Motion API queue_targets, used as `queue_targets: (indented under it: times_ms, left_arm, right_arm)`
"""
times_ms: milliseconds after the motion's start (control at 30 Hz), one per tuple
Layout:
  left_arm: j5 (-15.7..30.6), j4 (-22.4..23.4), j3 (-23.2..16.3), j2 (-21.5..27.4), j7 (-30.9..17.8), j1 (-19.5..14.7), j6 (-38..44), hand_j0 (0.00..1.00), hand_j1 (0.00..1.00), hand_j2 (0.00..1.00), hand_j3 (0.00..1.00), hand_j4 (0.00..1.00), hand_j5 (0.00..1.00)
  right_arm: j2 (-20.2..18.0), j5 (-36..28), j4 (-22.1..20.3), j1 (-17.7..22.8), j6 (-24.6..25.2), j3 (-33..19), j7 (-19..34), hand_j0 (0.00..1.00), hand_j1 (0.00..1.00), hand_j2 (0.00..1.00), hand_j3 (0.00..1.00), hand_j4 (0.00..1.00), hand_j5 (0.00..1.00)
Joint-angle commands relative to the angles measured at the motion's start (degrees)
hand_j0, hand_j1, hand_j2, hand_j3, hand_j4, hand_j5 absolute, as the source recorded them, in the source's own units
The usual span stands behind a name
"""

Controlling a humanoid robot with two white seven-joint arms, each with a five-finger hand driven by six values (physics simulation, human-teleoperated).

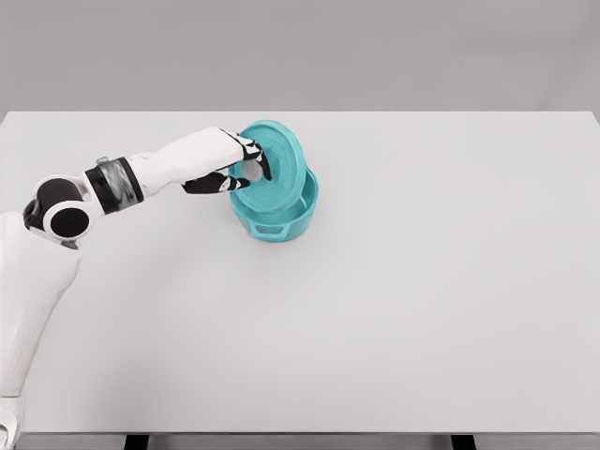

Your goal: Cover the pot with left arm

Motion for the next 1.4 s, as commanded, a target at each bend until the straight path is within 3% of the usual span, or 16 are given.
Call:
queue_targets:
  times_ms: [0, 733, 933, 1367]
  left_arm:
    - [0.2, 0.1, 0.0, 0.0, 0.0, 0.0, 0.1, 0.56, 0.56, 0.56, 0.56, 0.56, 0.56]
    - [0.7, -0.2, 0.0, 0.4, 0.0, -0.2, 0.1, 0.57, 0.57, 0.57, 0.57, 0.57, 0.57]
    - [0.7, -0.1, 0.0, 0.4, 0.0, -0.2, 0.1, 0.66, 0.66, 0.66, 0.66, 0.66, 0.66]
    - [0.7, -0.1, 0.0, 0.4, 0.0, -0.1, 0.1, 0.68, 0.68, 0.68, 0.68, 0.68, 0.68]
  right_arm:
    - [0.0, 0.0, 0.1, 0.0, 0.0, 0.0, 0.0, 1.0, 1.0, 1.0, 1.0, 1.0, 1.0]
    - [0.0, 0.0, 0.0, 0.0, 0.0, 0.0, 0.0, 1.0, 1.0, 1.0, 1.0, 1.0, 1.0]
    - [0.0, 0.0, 0.0, 0.0, 0.0, 0.0, 0.0, 1.0, 1.0, 1.0, 1.0, 1.0, 1.0]
    - [0.0, 0.0, 0.0, 0.0, 0.0, 0.0, 0.0, 1.0, 1.0, 1.0, 1.0, 1.0, 1.0]
